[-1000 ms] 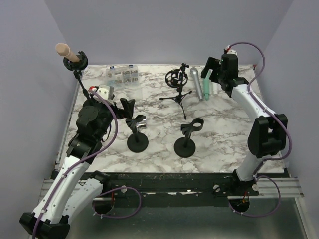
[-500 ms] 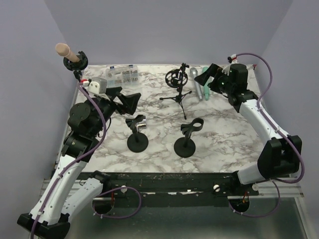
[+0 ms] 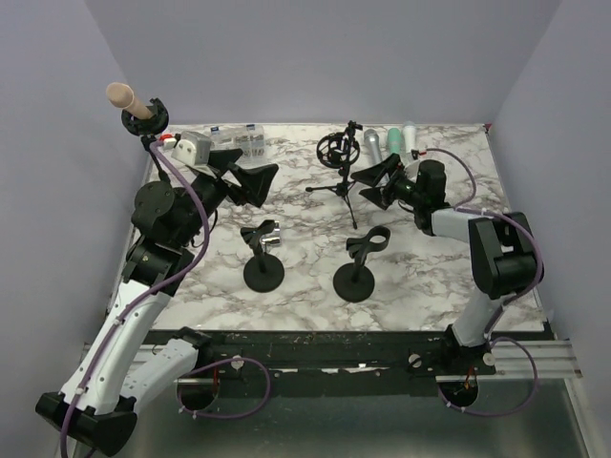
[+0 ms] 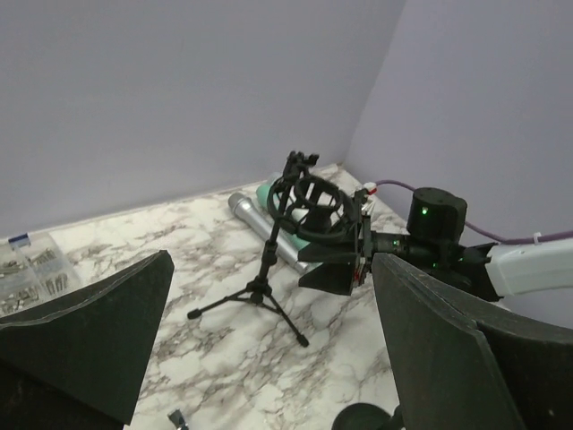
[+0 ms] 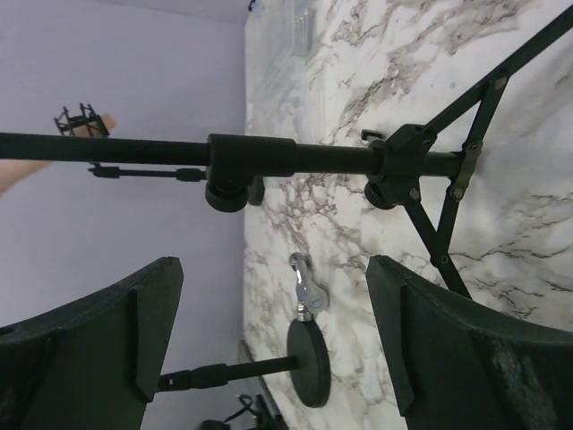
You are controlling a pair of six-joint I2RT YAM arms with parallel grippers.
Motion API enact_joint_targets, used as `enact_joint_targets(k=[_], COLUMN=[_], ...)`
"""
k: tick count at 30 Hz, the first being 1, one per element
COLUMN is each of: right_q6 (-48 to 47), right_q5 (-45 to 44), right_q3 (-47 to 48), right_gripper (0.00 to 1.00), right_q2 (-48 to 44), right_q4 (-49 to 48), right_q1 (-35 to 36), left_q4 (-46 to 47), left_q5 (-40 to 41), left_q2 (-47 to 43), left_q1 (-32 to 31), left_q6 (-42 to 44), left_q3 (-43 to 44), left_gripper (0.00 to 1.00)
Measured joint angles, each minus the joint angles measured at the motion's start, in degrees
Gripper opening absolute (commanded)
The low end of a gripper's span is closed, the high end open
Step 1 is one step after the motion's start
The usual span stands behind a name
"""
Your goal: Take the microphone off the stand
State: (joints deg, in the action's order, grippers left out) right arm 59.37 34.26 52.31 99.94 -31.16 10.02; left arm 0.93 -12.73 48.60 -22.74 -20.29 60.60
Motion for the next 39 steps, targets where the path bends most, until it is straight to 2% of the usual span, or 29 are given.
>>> enact_joint_targets(k=[3,7,15,23,26,32,39], right_q6=[8.3,16.0,28.7,33.2,34.4,36.5,37.1], right_q5=[1.7,2.5,2.1,-1.0,-2.6,-5.4,-6.6], right_q3=[-2.5,-2.7,-0.4,1.6,1.6,1.6,1.6], right_gripper=[0.91,0.83,0.74,0.65,0.57,0.56,0.46], right_q2=[4.6,8.9,18.2,20.8,21.9,24.4,25.2], right_q4=[-10.8,-21.9,-38.9,-44.6,-46.7,-48.5,-49.0], right_q1=[0.0,0.5,3.2,5.6,5.7,5.7,5.7], left_q4=[-0.2,-0.3,0.5,0.8,1.2,1.2,1.2], left_q5=[-0.1,-0.6,-1.1,-1.3,-1.3,-1.3,-1.3], left_q2=[0.1,0.2,-0.7,-1.4,-1.6,-1.6,-1.7], left_q1=[0.0,0.0,0.0,0.0,0.0,0.0,0.0], left_q6=[1.6,3.2,4.0,4.0,4.0,4.0,4.2], left_q3=[-2.6,-4.2,-5.3,-5.6,-5.8,-5.8,-5.8], left_gripper=[0.97,0.97,0.97,0.96,0.97,0.97,0.97])
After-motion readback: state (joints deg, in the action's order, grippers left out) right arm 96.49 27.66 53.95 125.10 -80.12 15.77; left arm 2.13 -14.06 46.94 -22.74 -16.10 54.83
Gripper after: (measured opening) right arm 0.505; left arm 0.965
